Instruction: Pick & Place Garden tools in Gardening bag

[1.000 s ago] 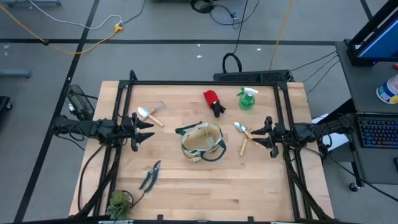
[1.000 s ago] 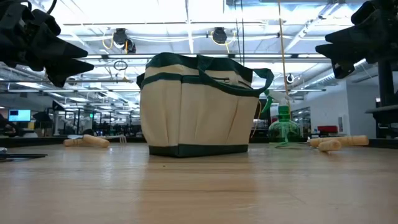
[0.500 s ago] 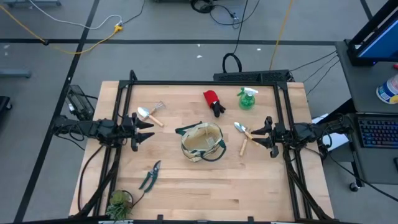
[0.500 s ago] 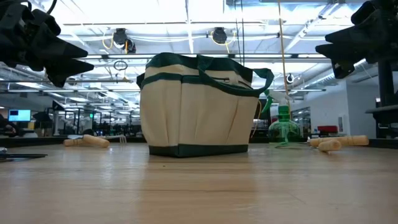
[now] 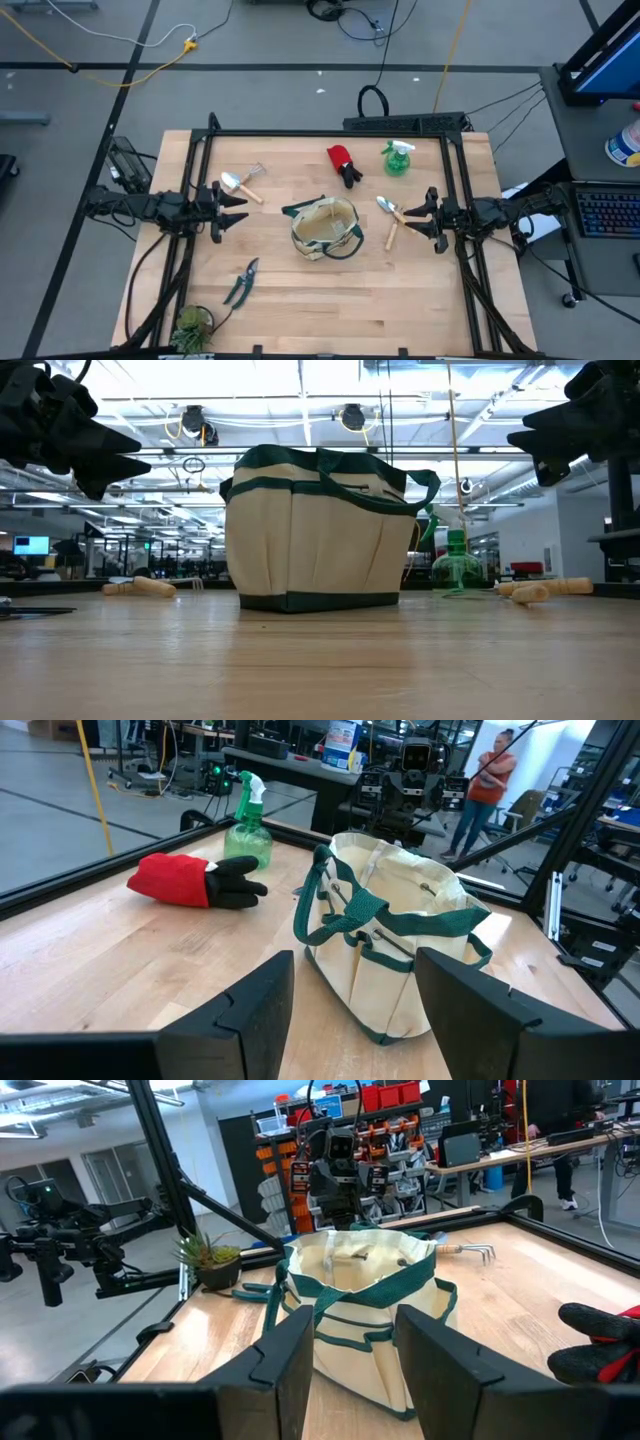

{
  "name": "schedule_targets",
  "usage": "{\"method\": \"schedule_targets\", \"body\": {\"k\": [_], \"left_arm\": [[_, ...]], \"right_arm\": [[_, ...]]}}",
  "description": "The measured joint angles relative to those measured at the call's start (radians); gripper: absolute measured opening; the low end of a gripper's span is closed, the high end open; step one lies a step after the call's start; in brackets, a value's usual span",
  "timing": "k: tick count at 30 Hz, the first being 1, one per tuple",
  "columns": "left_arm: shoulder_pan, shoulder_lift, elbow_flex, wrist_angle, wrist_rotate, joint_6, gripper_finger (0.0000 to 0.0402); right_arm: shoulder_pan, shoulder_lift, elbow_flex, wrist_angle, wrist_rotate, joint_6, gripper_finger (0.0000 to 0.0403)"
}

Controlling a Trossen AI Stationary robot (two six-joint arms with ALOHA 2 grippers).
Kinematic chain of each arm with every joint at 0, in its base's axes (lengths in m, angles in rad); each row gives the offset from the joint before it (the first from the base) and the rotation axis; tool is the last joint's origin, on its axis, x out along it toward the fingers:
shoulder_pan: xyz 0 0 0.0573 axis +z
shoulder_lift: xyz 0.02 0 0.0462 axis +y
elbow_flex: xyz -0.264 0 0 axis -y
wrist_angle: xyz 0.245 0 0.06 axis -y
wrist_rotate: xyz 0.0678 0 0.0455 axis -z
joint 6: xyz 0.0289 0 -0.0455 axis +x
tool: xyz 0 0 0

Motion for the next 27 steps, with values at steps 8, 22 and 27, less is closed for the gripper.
{"method": "schedule_targets", "body": {"k": [8,22,27], "left_arm": [[0.0,0.0,0.0,0.0,0.0,0.0,0.0216],[0.0,0.0,0.0,0.002,-0.058,0.077,0.0216],[0.001,0.0,0.0,0.08,-0.146,-0.131,0.0216]], "right_arm": [[0.0,0.0,0.0,0.0,-0.001,0.031,0.0134],[0.0,0.0,0.0,0.001,0.0,0.05,0.0134],[0.0,0.0,0.0,0.001,0.002,0.05,0.0134]]}}
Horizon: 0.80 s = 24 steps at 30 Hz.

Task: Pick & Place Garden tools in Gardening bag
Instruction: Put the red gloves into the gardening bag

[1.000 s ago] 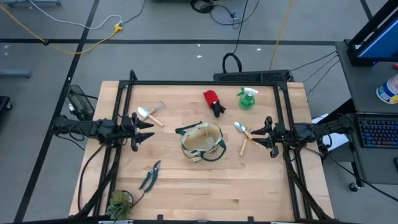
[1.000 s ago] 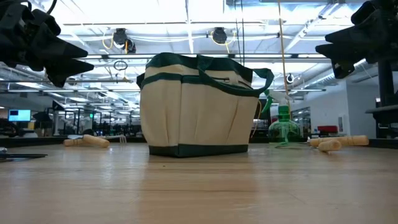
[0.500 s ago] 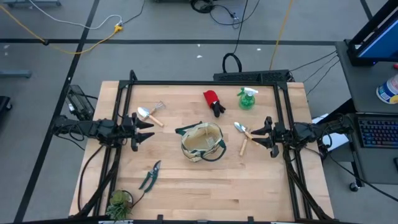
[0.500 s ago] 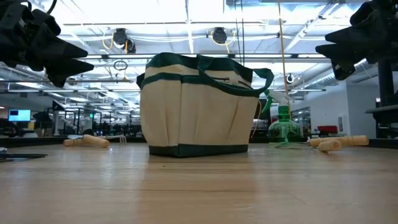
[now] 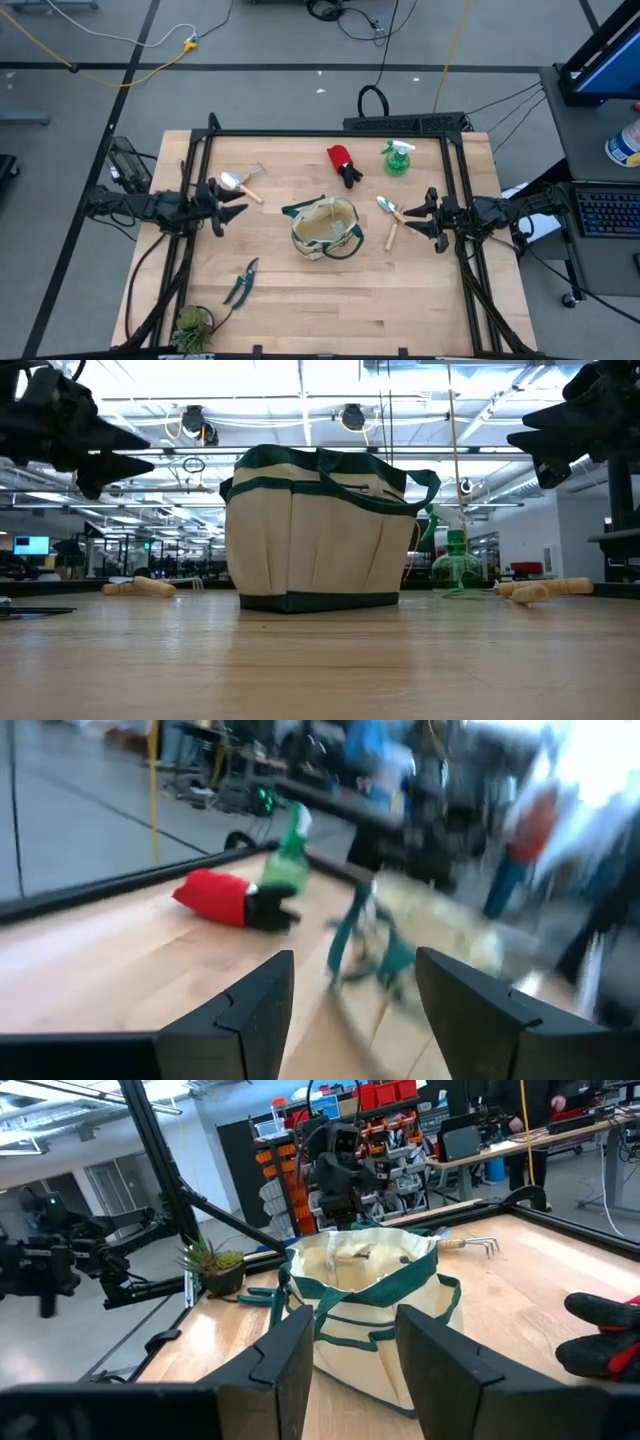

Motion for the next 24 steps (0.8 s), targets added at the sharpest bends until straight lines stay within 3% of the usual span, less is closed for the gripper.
{"method": "schedule_targets", "body": {"k": [4,12,19,24], "left_arm": [[0.002,0.0,0.0,0.178,-0.052,-0.112,0.0216],[0.001,0.0,0.006,0.503,-0.057,0.15,0.0216],[0.001,0.1,0.089,0.483,-0.068,0.284,0.0216],[0.001,0.253,0.252,0.261,-0.127,0.287,0.0216]], "right_arm": [[0.0,0.0,0.0,0.035,0.019,0.001,0.0134],[0.0,0.0,0.0,0.122,0.21,0.003,0.0134],[0.0,0.0,0.001,0.152,0.32,-0.002,0.0134],[0.0,0.0,0.0,0.161,0.399,0.004,0.0134]]}}
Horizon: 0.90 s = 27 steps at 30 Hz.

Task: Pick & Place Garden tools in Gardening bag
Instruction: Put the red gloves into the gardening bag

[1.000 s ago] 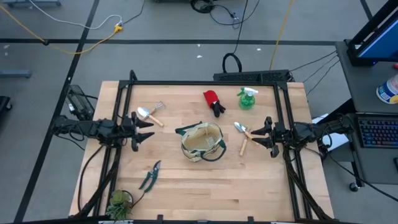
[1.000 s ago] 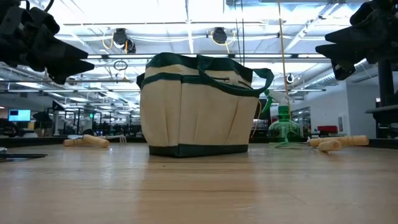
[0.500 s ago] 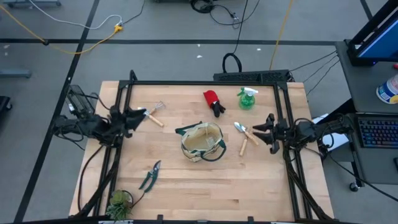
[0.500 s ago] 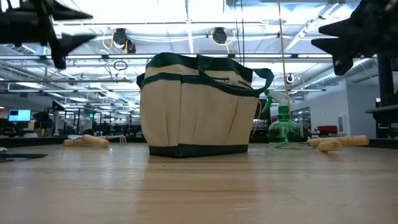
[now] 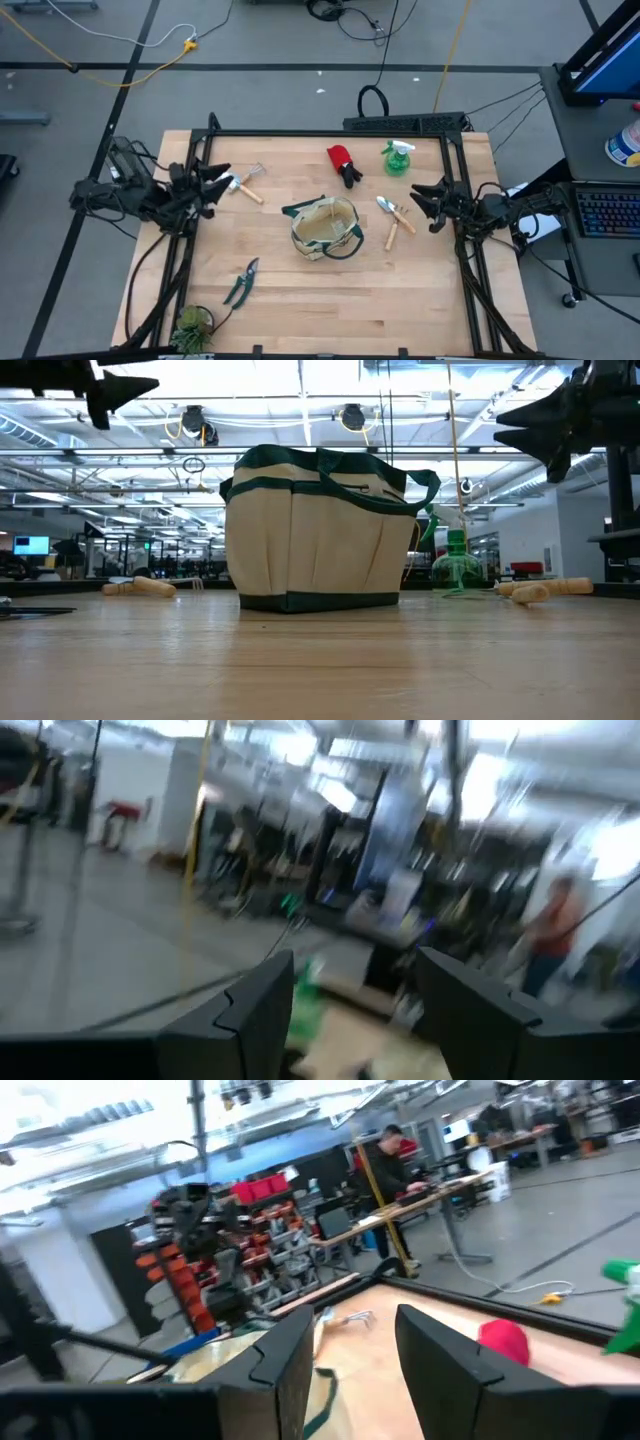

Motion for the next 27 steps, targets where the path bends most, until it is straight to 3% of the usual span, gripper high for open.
{"method": "schedule_targets", "body": {"k": [6,11,16,22,27], "left_arm": [[0.022,0.212,0.261,-0.356,-0.119,-0.028,0.0216],[0.117,0.373,0.45,-0.652,-0.123,-0.099,0.0216],[0.26,0.502,0.546,-0.846,0.012,-0.197,0.0216],[0.43,0.593,0.55,-0.918,0.255,-0.222,0.0216],[0.517,0.647,0.55,-0.947,0.416,-0.08,0.0216]], "right_arm": [[0.0,0.0,0.0,0.0,0.023,-0.014,0.0134],[0.0,0.0,0.0,0.0,0.022,-0.016,0.0134],[0.0,0.0,0.0,0.0,0.021,-0.016,0.0134],[0.0,0.0,0.0,0.0,0.021,-0.016,0.0134],[0.0,0.0,0.0,0.0,0.021,-0.003,0.0134]]}}
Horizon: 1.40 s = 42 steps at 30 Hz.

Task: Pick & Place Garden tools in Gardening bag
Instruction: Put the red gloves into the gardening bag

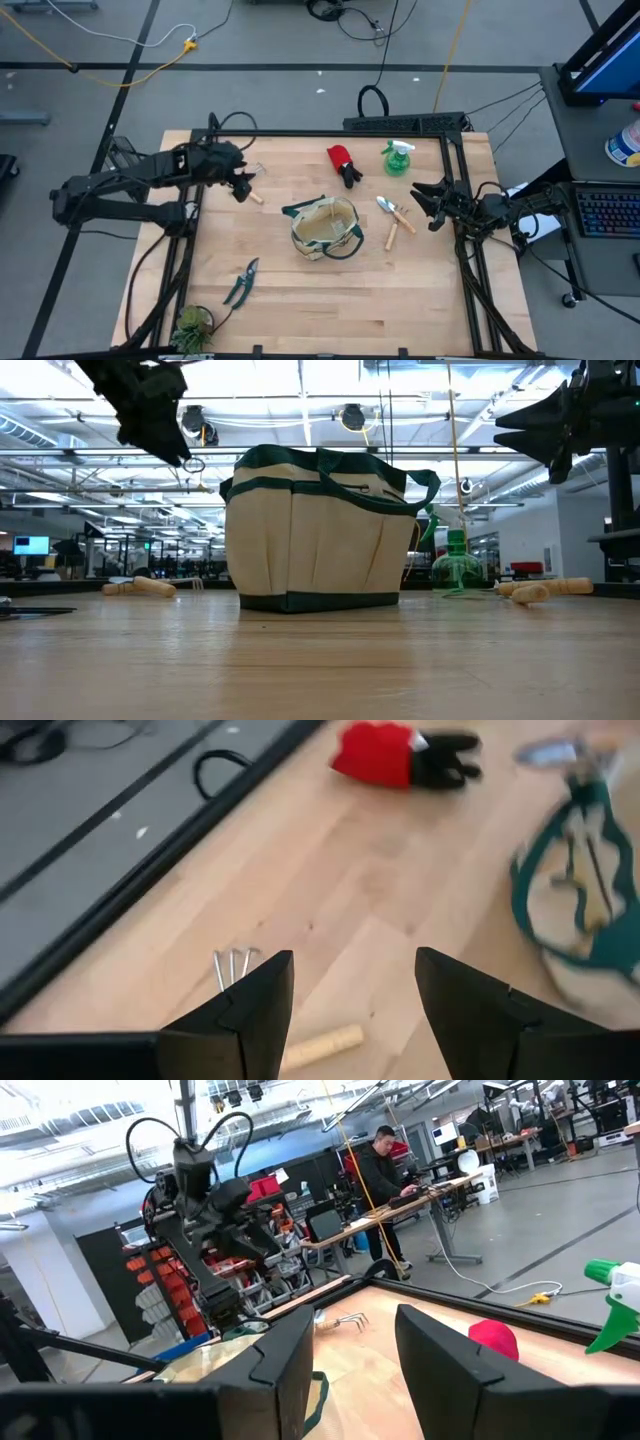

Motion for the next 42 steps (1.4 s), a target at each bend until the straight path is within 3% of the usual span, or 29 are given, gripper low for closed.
{"method": "schedule_targets", "body": {"k": [6,11,19,28,42], "left_arm": [[0.029,0.056,0.0,0.016,0.067,0.255,0.0217],[0.029,0.123,0.0,0.014,0.088,0.362,0.0233],[0.03,0.22,0.0,0.021,0.045,0.377,0.0314],[0.03,0.228,0.0,0.104,0.034,0.378,0.0381],[0.03,0.227,0.0,0.158,0.015,0.366,0.0398]], "right_arm": [[0.0,0.0,0.0,0.0,0.0,0.001,0.0134],[0.0,0.0,0.0,0.0,0.0,0.002,0.0134],[0.0,0.0,0.0,-0.004,0.0,0.002,0.0134],[0.0,0.0,0.0,-0.004,0.052,0.001,0.0134],[0.0,0.0,0.0,-0.005,0.052,-0.001,0.0134]]}}
